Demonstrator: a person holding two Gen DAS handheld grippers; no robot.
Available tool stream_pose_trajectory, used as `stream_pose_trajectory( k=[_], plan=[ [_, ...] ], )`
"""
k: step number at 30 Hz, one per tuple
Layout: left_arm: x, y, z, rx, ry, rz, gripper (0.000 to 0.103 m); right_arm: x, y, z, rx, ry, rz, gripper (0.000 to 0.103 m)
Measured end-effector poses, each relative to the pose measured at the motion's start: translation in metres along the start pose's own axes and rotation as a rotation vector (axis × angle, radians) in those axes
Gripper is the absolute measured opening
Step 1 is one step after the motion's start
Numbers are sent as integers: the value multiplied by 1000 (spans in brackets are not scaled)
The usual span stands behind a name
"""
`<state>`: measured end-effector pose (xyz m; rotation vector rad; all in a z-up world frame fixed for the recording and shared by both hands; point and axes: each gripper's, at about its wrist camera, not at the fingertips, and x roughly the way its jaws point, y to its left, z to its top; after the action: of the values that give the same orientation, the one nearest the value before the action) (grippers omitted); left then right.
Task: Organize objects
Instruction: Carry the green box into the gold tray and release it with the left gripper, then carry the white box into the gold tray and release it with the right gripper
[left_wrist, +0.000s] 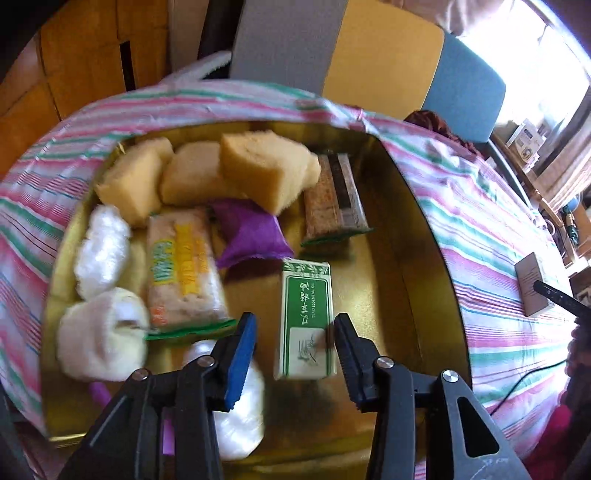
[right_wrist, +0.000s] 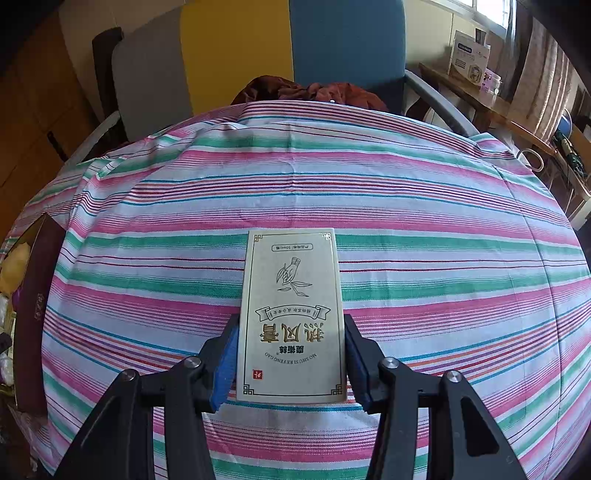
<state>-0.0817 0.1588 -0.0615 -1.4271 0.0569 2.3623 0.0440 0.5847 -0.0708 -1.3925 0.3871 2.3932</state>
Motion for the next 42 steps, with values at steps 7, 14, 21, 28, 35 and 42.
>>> stream_pose_trajectory(
  k=[7,14,21,28,35,42],
  plan=[
    [-47,16,-11,50,-123,38,49,-4,9,-2,-1,19,-61,51],
    [-76,33,-22,82,-233,91,49,-72,94,-9,-38,-66,84,51],
    [-85,45,-35,73,-267,85,53,-109,237,-30,-243,-73,279,51],
    [-94,61,-47,41,-293,69,58,-82,314,-40,-331,29,235,51],
    [-96,81,-52,-10,-304,54,59,-54,344,-44,-356,103,110,51],
    [-96,99,-56,-53,-303,42,61,-34,360,-46,-394,128,-10,51]
  ],
)
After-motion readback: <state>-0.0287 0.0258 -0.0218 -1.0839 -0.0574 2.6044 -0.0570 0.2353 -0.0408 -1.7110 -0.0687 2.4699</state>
